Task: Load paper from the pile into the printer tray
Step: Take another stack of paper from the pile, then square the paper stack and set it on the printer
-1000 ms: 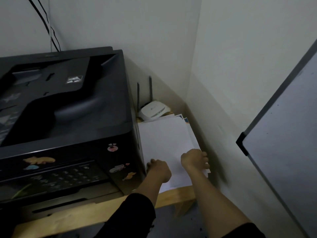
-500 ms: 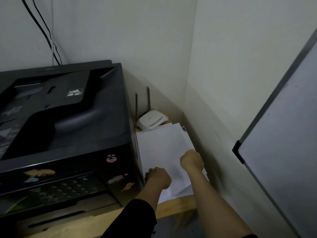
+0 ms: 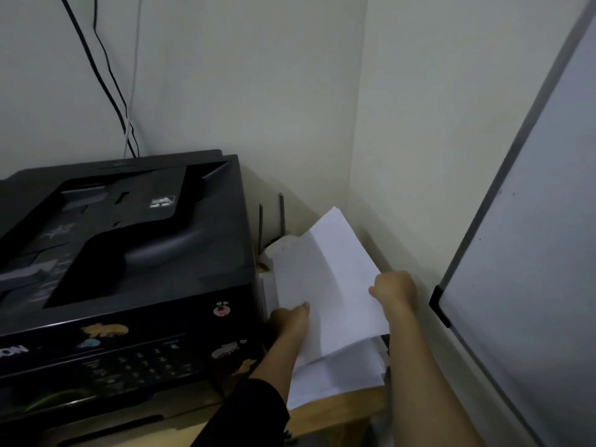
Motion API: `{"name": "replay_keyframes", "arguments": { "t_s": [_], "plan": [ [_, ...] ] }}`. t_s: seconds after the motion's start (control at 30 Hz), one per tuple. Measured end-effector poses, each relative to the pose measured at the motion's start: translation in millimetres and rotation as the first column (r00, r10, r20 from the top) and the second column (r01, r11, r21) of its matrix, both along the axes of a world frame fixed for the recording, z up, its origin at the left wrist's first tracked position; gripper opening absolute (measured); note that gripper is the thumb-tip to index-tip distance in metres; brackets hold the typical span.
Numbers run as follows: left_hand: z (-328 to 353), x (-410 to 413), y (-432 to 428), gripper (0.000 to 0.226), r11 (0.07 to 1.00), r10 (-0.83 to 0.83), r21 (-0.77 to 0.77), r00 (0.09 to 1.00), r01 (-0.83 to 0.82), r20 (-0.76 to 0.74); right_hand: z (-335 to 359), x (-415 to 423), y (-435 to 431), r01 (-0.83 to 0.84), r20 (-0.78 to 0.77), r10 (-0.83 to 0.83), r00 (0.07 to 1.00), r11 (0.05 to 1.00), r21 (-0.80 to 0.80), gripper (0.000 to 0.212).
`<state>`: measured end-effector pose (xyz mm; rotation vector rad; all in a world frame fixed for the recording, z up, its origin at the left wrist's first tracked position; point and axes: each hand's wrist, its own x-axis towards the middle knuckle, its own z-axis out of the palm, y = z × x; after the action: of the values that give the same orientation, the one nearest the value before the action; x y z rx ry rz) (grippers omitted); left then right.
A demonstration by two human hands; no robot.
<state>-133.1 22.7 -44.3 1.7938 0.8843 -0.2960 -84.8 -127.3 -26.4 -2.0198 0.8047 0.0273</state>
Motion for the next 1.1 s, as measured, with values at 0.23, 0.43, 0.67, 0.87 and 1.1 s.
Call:
{"name": "replay_keyframes", "arguments": {
  "t_s": [0.23,0.43,0.67,0.87,1.1],
  "plan": [
    [57,7,-24,0.034,0.896,-0.213,0.428,0.961,0.119,0.178,60,-9,17,-0.02,0.084,0.039,0.996,0.978,-0.209,0.017],
    [149,26,-9,0.03,0.783,-0.397,0.6,0.874,0.164,0.28,158,-7,42,-0.075,0.183,0.174,0.968,0.891,-0.448,0.026],
    [226,14,76,0.03,0.741,-0.398,0.664,0.862,0.1,0.315,232,-16,124,-0.117,0.304,0.337,0.891,0.818,-0.564,0.028],
    [246,-5,186,0.026,0.706,-0.364,0.707,0.875,0.035,0.32,244,-36,223,-0.224,0.367,0.414,0.833,0.859,-0.461,0.027],
    [249,-26,326,0.029,0.714,-0.222,0.669,0.839,-0.207,0.497,235,-46,352,-0.297,0.552,0.308,0.775,0.948,-0.113,0.029]
  ]
}}
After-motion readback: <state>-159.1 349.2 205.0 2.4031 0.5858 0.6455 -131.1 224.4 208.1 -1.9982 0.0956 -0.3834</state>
